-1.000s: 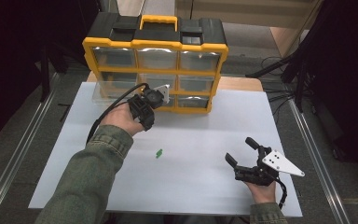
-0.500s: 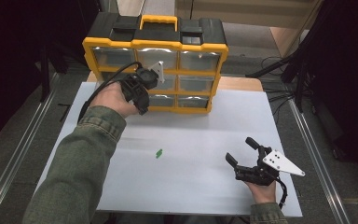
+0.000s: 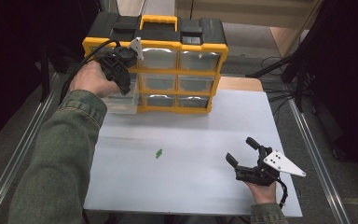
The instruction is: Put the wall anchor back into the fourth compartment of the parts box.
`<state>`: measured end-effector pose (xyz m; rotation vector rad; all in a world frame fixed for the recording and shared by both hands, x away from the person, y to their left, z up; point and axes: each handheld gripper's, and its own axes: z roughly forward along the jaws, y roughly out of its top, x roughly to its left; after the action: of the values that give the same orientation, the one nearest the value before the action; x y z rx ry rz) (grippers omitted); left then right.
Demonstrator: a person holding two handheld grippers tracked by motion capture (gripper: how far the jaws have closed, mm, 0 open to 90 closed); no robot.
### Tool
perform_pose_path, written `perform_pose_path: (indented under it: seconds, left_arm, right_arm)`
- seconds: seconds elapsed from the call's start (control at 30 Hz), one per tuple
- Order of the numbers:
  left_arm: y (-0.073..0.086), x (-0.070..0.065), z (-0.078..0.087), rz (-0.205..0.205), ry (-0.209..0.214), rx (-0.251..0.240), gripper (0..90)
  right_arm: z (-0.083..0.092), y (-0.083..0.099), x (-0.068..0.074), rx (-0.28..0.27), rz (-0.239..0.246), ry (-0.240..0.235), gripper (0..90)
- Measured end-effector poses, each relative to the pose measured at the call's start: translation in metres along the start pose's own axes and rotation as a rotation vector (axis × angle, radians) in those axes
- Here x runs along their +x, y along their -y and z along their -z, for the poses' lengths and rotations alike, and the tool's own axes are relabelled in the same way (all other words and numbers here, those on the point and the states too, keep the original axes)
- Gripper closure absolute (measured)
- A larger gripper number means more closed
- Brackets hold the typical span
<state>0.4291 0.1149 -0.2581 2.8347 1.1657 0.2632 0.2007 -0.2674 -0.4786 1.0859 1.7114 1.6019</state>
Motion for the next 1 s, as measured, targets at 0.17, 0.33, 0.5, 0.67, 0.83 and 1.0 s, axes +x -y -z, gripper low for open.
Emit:
perform_pose_path:
  seconds: [0.17, 0.33, 0.5, 0.67, 0.83, 1.0]
  left_arm:
    - [-0.001, 0.004, -0.005, -0.004, -0.003, 0.003, 84.5]
    - [-0.002, 0.006, -0.009, -0.003, 0.002, 0.009, 84.5]
    - [0.000, 0.007, -0.010, -0.006, 0.010, 0.007, 84.4]
    - [0.002, 0.009, -0.010, -0.001, 0.008, -0.001, 84.3]
    - [0.003, 0.012, -0.010, 0.006, 0.010, 0.002, 83.3]
    - [0.004, 0.015, -0.010, 0.036, 0.020, 0.007, 42.3]
  right_arm:
    - [-0.001, 0.001, 0.001, 0.009, 0.003, -0.004, 5.6]
    - [-0.001, 0.001, 0.003, 0.011, 0.011, -0.009, 5.6]
    - [-0.001, 0.001, 0.003, 0.013, 0.008, -0.009, 5.6]
    - [-0.001, 0.001, 0.003, 0.010, 0.007, -0.009, 5.6]
    - [-0.001, 0.001, 0.002, 0.013, 0.006, -0.010, 5.5]
    - [-0.001, 0.001, 0.002, 0.007, 0.007, -0.010, 5.5]
